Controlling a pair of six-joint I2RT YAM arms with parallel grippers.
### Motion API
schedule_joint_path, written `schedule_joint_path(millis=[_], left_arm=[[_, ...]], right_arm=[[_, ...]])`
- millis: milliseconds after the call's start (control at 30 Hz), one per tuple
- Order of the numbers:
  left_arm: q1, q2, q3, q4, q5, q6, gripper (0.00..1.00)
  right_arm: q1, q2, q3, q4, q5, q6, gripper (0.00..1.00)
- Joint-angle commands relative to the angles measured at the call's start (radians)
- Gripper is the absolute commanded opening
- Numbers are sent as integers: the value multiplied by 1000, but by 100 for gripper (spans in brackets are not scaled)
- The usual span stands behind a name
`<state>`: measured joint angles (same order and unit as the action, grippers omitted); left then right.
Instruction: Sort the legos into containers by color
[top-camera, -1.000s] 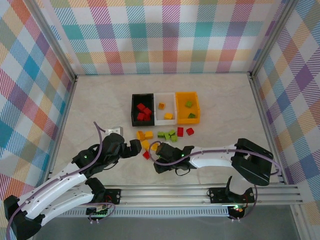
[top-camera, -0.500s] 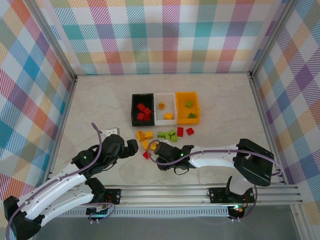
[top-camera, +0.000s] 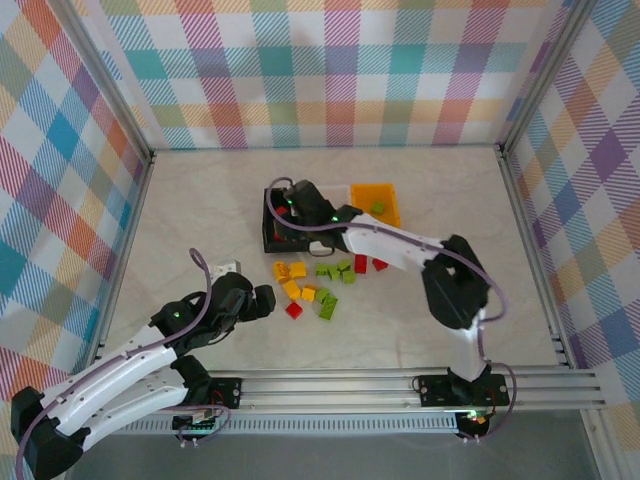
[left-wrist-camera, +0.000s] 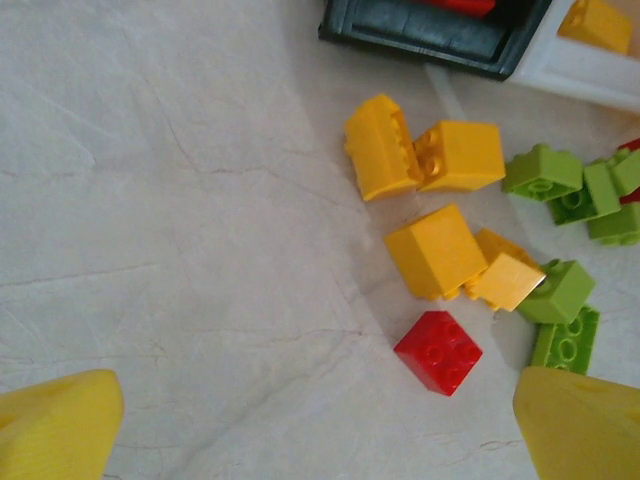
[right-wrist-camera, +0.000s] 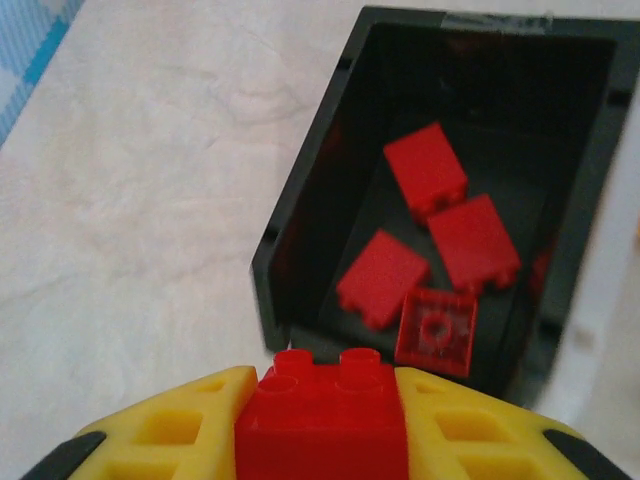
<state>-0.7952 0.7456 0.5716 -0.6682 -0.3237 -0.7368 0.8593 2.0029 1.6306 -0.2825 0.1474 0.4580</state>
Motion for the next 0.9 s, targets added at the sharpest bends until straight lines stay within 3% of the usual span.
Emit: schedule_joint_path(millis=[0, 133, 233, 300, 533, 700, 867], left_arm=[[-9, 20, -14, 56, 36, 23, 100], [-10, 61, -15, 90, 56, 43, 100], [-10, 88, -18, 121, 75, 63, 100], [-10, 101, -19, 140, 94, 79, 100], [-17, 216, -7, 246, 187, 136, 100], [-83, 421, 67, 298, 203, 190, 96], [-113, 631, 149, 295, 168, 216, 85]], right_arm=[[-25, 108, 145, -59, -24, -24, 36], [-47, 244, 337, -98, -37, -27, 44], [-57, 263, 389, -111, -42, -20, 65], [-57, 227, 373, -95, -51, -26, 72], [-57, -89, 20, 47, -44, 3, 80], [-57, -315, -267, 109, -27, 41, 81], [-57, -496, -474, 135, 11, 70, 82]])
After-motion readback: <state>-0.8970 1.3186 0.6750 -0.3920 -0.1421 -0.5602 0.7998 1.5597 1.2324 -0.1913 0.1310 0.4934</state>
